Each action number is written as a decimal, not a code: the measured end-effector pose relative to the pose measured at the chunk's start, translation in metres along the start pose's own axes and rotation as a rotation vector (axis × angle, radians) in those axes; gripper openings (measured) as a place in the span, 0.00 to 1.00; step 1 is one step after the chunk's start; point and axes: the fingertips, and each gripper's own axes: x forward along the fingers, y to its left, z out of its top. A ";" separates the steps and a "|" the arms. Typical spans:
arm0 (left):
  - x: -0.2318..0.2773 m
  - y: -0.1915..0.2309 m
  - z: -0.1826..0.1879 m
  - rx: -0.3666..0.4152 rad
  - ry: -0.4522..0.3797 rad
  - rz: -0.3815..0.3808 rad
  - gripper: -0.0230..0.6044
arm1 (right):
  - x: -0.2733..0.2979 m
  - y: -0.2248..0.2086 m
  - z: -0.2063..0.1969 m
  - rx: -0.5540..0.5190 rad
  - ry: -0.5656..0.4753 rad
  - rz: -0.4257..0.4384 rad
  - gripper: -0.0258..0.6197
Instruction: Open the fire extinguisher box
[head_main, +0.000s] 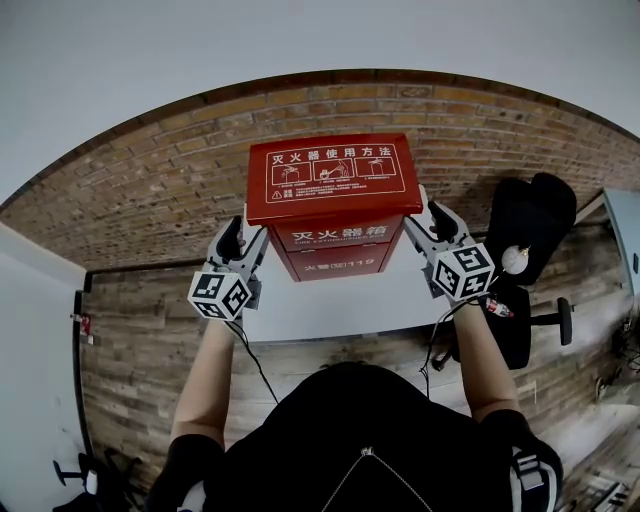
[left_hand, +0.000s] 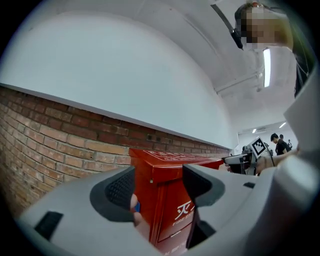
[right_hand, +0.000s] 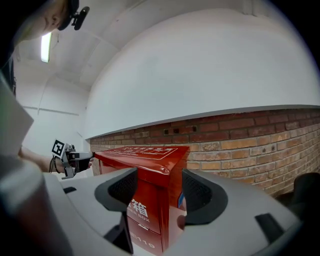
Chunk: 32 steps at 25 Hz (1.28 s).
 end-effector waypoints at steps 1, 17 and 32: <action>0.003 0.002 -0.002 -0.002 0.004 -0.006 0.57 | 0.003 -0.001 -0.002 0.004 0.002 0.011 0.45; 0.023 -0.005 -0.001 -0.003 -0.004 -0.079 0.59 | 0.021 0.004 -0.006 0.015 -0.015 0.085 0.45; 0.014 -0.006 0.012 -0.038 0.046 -0.111 0.59 | 0.015 0.013 0.003 0.027 -0.023 0.035 0.45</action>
